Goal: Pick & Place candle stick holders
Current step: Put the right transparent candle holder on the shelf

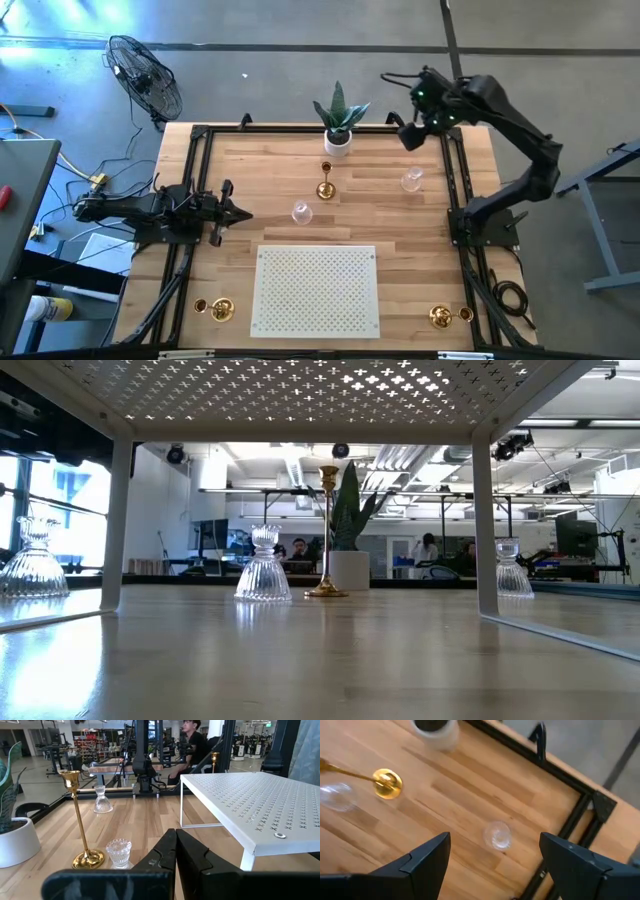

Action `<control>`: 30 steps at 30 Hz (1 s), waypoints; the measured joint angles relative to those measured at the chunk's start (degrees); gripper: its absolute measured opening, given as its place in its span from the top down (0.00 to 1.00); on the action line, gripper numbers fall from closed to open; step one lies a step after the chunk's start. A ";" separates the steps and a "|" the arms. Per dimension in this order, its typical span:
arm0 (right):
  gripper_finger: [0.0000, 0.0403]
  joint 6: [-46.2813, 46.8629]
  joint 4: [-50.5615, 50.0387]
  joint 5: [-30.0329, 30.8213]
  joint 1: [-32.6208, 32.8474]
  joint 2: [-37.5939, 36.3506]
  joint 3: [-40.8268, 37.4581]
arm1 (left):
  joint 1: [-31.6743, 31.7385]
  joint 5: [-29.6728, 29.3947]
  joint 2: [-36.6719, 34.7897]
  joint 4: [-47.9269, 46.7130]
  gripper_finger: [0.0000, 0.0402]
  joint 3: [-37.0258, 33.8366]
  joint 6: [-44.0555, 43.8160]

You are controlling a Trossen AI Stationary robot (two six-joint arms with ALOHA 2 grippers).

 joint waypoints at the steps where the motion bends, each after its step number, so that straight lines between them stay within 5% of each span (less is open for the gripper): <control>1: 0.26 -0.81 0.04 -0.32 -0.80 0.24 -1.03 | 0.00 0.01 0.00 0.00 1.00 0.01 0.02; 14: 0.26 -10.93 5.38 -5.11 -9.88 0.25 -20.14 | 0.00 0.01 -0.01 0.00 1.00 -0.01 0.01; 30: 0.26 -14.05 12.43 -4.72 -10.27 0.25 -34.27 | 0.00 0.00 -0.01 0.00 1.00 -0.01 0.02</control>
